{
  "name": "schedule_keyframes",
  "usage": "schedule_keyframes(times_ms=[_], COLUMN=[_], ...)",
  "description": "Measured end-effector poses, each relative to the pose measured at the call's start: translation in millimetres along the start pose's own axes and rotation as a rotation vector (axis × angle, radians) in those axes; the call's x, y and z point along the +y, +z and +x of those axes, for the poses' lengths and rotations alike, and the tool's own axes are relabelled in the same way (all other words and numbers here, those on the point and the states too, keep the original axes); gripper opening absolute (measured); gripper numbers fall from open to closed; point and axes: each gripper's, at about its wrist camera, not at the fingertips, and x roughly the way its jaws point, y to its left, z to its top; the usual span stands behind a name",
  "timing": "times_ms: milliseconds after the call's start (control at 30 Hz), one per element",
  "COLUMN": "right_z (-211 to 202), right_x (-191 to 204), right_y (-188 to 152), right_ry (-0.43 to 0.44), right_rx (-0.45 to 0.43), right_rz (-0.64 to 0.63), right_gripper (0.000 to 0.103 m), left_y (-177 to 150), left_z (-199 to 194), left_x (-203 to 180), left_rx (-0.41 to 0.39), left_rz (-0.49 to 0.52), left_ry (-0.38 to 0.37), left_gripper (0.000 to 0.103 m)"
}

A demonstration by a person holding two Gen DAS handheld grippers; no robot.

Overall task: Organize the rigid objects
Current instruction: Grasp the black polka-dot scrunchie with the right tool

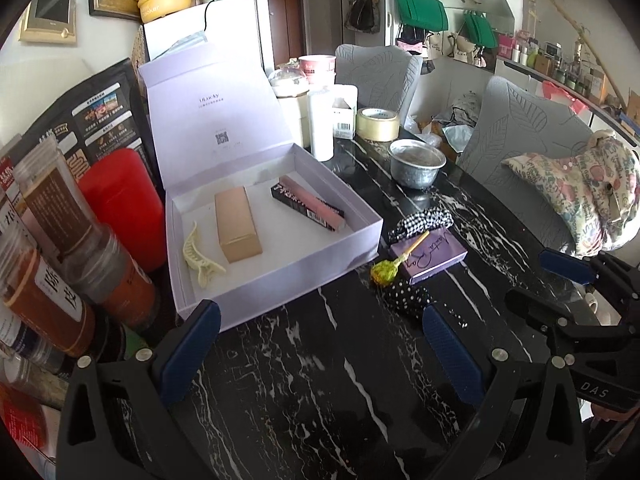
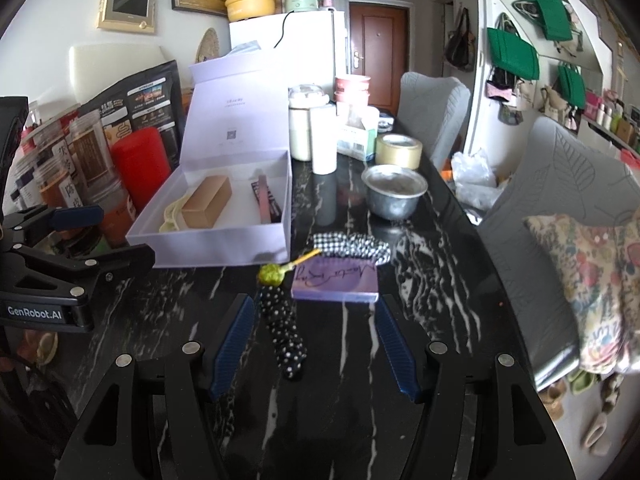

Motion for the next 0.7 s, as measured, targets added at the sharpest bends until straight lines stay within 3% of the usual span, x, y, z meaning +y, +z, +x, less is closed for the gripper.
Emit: schedule_keyframes(times_ms=[533, 700], right_z=[65, 87], right_x=[12, 18], right_y=[-24, -21], right_ry=[0.052, 0.073], right_rx=[0.144, 0.176], right_rz=[-0.057, -0.096], right_gripper=[0.063, 0.056], left_y=[-25, -25], left_z=[30, 32], left_x=[14, 16], left_rx=[0.033, -0.002], left_rz=[-0.037, -0.032], left_ry=[-0.042, -0.042], left_gripper=[0.103, 0.103])
